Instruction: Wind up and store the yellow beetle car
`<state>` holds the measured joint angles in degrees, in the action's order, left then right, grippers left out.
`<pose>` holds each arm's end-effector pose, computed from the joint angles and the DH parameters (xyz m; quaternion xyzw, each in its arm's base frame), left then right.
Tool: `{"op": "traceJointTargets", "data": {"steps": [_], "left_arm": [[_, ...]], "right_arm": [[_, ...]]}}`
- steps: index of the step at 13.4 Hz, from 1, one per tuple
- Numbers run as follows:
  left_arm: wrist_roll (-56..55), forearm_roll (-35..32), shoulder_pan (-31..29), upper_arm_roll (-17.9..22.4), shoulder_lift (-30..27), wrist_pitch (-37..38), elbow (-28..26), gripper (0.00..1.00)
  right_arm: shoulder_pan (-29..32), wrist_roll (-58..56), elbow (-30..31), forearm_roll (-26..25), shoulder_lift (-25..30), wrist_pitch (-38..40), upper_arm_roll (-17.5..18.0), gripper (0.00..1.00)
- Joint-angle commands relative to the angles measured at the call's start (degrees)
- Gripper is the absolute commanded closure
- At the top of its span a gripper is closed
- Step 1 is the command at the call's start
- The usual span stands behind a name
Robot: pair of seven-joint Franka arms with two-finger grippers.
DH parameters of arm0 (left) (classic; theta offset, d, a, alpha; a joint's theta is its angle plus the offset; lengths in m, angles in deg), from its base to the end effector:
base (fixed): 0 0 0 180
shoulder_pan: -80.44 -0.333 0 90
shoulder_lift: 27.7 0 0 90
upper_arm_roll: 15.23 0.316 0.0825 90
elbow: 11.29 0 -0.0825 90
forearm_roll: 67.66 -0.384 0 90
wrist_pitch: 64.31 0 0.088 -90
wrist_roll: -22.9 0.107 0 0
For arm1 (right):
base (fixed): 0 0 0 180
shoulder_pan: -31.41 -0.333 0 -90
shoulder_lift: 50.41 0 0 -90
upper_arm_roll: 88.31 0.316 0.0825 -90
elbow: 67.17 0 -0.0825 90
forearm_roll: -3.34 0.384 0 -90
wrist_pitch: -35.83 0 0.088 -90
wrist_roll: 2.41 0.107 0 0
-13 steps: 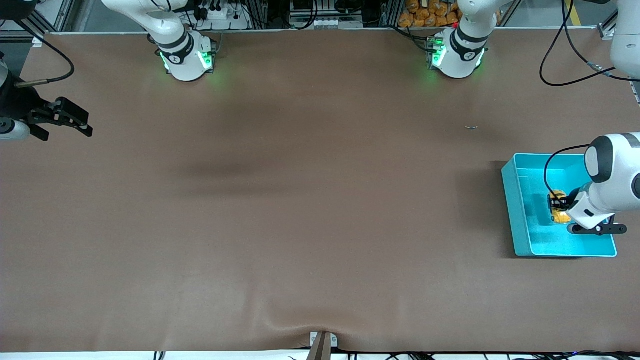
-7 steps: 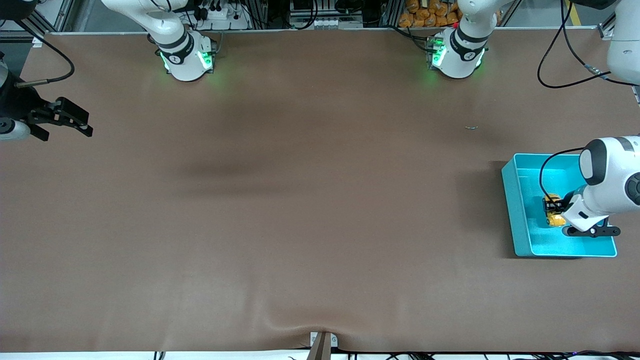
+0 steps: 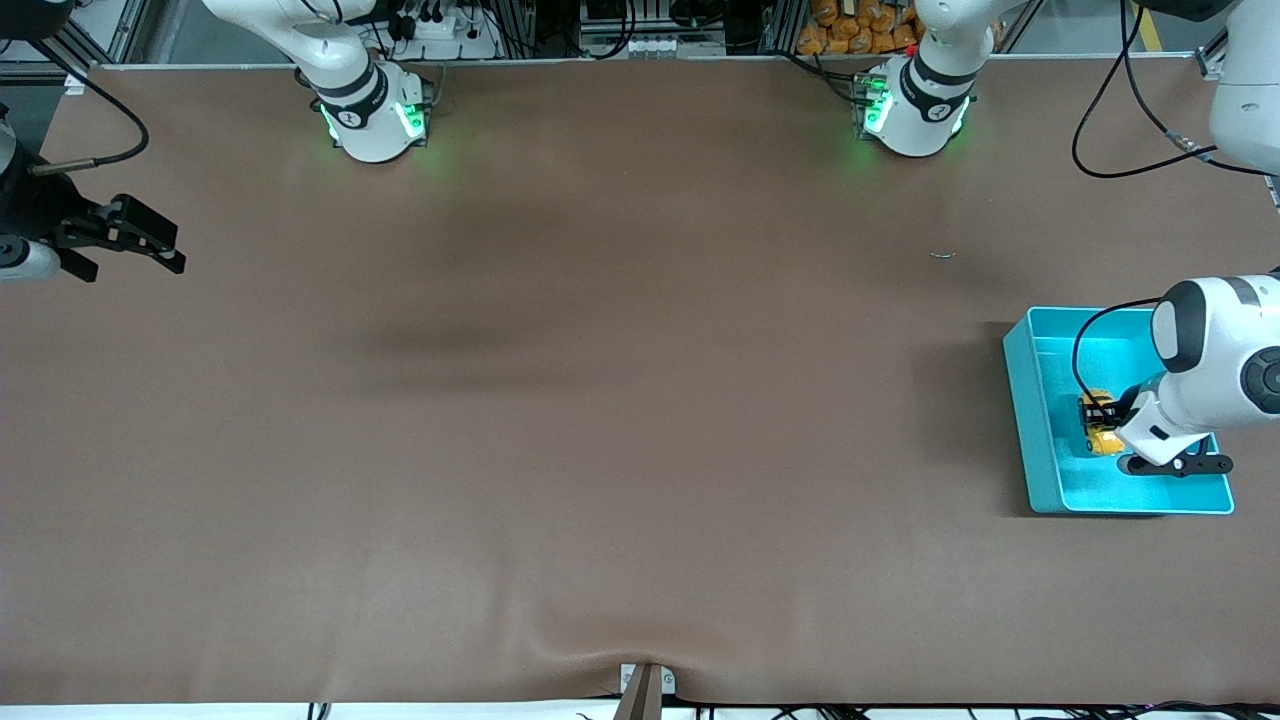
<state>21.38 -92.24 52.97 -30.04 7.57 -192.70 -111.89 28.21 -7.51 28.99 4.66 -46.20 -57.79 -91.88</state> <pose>0.6316 0.1678 0.2193 -0.9952 -0.0002 0.0554 0.0803 0.5368 -0.0024 0.6192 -0.9990 -0.0407 -0.0151 0.0131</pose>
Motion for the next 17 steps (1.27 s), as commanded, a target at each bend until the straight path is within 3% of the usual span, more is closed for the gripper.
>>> {"op": "traceJointTargets", "data": {"steps": [1,6,12,17], "left_arm": [[-0.94,-0.9,-0.04,-0.22,0.41,-0.64,0.49,0.0],[-0.51,-0.9,-0.21,-0.4,-0.99,-0.55,0.49,0.0],[3.36,-0.2,-0.91,-2.94,-8.02,1.73,0.49,0.0],[7.05,9.18,-0.74,-3.65,-14.78,9.98,1.37,0.0]], "right_arm": [[-0.58,0.89,-1.33,0.0,-0.16,1.25,-0.3,0.0],[-0.76,0.89,-1.33,0.0,-0.16,0.81,-0.3,0.0],[-0.85,0.89,-2.12,0.0,-0.08,0.9,-0.21,0.0],[-0.58,6.5,-1.94,-0.17,1.94,1.77,-0.3,0.0]]}}
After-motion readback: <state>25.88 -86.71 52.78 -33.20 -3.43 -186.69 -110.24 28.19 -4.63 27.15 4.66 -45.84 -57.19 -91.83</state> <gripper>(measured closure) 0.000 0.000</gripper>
